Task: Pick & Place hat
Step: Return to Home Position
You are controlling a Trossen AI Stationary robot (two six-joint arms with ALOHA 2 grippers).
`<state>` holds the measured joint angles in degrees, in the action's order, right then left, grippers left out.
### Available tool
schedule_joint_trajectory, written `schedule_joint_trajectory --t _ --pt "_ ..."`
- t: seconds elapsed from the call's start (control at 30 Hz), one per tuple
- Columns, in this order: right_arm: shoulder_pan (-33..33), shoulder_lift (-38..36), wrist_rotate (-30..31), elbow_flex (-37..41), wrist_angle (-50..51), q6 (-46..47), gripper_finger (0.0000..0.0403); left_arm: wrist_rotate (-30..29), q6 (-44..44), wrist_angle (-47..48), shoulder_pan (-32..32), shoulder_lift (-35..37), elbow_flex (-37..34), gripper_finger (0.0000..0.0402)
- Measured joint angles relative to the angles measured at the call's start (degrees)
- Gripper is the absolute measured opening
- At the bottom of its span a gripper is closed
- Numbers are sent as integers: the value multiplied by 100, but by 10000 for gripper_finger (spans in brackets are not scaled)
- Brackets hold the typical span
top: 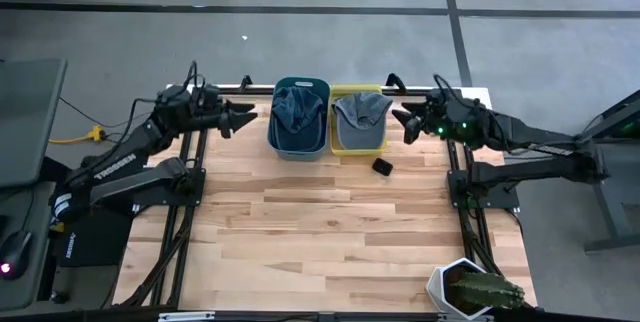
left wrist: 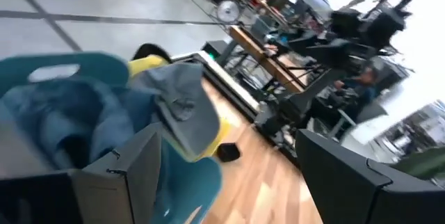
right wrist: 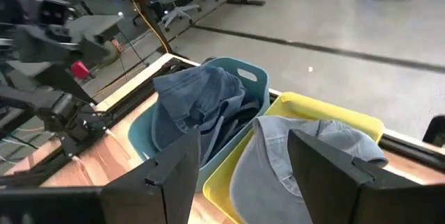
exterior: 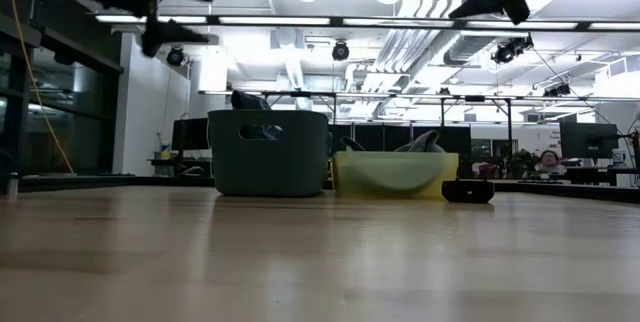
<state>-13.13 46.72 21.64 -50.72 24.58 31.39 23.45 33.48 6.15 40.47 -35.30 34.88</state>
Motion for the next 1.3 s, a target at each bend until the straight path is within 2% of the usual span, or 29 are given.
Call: schedule_joint_trajectory --t 0.17,0.27,0.43,0.53,0.63,0.8,0.87,1.03,1.3 --pt "965 7 1112 76 -140 -41 211 -454 325 -9 0 883 -823 276" --pt "1458 -156 1605 659 -913 84 211 -499 467 -20 0 1527 -1252 276" --pt "2075 -378 1888 1810 -2499 387 210 -482 783 -47 -43 2309 -1639 276" --pt "2324 -374 2051 2244 -3232 459 210 -618 860 -46 -246 2385 -1749 276" --pt "2484 -367 2269 2489 -3729 461 210 -1083 840 -122 -634 2309 -1867 276" --pt "2663 -365 2534 2649 -3963 462 210 -1845 841 -973 -1616 2063 -2368 276" --pt "2745 -363 2591 2688 -3960 453 210 -2242 813 -1245 -2041 2008 -2600 276" --pt "3041 -382 2799 2950 -4179 480 210 -3515 577 -1226 -2780 2190 -2912 276" --pt "3727 -816 3646 3602 -4638 569 210 -3473 613 -1280 -2962 2610 -3250 276"
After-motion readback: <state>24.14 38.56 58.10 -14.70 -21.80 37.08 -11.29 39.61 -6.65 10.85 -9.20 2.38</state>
